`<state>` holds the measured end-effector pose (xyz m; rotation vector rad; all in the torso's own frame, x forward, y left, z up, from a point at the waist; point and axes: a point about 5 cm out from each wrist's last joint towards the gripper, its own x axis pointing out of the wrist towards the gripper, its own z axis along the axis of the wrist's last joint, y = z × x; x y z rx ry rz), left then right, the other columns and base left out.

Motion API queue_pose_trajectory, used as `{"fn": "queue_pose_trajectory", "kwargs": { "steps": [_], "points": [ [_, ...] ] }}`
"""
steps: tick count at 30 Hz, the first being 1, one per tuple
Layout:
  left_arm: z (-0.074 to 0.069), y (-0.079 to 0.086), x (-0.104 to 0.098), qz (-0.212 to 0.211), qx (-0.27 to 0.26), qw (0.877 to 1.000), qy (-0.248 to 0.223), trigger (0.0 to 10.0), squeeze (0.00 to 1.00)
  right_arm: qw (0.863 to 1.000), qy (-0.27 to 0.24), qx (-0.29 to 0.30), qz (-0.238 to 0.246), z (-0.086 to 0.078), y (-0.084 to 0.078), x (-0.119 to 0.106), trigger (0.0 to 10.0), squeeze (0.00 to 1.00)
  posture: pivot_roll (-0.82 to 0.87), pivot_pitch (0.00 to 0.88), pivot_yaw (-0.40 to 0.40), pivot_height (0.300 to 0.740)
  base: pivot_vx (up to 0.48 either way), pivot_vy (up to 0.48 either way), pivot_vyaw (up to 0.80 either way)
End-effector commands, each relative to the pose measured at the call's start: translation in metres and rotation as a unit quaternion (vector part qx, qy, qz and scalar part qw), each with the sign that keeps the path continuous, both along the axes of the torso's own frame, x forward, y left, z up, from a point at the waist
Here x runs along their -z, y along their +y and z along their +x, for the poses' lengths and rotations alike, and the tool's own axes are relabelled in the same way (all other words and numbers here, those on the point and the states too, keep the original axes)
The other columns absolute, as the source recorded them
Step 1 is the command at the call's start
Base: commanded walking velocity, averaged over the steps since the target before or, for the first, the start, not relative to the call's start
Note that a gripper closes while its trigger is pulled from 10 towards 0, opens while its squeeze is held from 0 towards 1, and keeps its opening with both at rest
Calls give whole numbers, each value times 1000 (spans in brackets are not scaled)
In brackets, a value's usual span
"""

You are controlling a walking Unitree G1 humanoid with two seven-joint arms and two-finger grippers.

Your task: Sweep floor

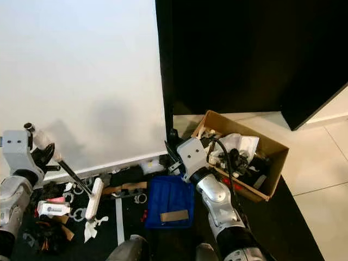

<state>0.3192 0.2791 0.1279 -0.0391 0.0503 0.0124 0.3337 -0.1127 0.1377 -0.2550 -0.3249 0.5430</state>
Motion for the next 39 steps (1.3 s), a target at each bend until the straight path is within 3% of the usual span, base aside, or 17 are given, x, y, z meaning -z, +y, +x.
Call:
{"fn": "queue_pose_trajectory", "kwargs": {
  "steps": [1, 4, 7, 11, 15, 27, 35, 37, 39],
  "points": [
    [-11, -8, 34, -54, 16, 997, 58, 10000, 106, 1000, 25, -2, -7, -6, 0, 14, 10000, 0, 88, 407, 105, 740, 0, 0, 0],
    [-12, -17, 37, -83, 42, 994, 56, 10000, 102, 1000, 26, -1, -7, -6, -1, 14, 10000, 0, 91, 407, 105, 740, 0, 0, 0],
    [-15, -42, 30, -133, 108, 984, 41, 10000, 102, 1000, 27, -1, -6, -6, 1, 14, 10000, 0, 97, 406, 106, 740, 0, 0, 0],
    [-17, -51, 25, -144, 129, 980, 36, 10000, 102, 1000, 27, -2, -6, -5, 2, 14, 10000, 0, 100, 404, 105, 740, 0, 0, 0],
    [-20, -76, 16, -173, 170, 970, 26, 10000, 98, 1000, 26, -4, -3, -4, 4, 13, 10000, 0, 106, 403, 103, 740, 0, 0, 0],
    [-32, -123, -1, -234, 241, 942, 28, 10000, 106, 1000, 26, -2, -1, -4, 4, 13, 10000, 0, 109, 398, 108, 740, 0, 0, 0],
    [-34, -134, -20, -247, 256, 934, 8, 10000, 106, 1000, 25, -1, -1, -4, 5, 13, 10000, 0, 112, 396, 109, 740, 0, 0, 0],
    [-33, -127, -42, -246, 262, 933, -19, 10000, 98, 1000, 25, 1, -1, -4, 3, 13, 10000, 0, 115, 390, 110, 740, 0, 0, 0],
    [-33, -122, -49, -241, 258, 935, -29, 10000, 94, 1000, 25, 1, -1, -4, 3, 13, 10000, 0, 119, 384, 112, 740, 0, 0, 0]
  ]
}}
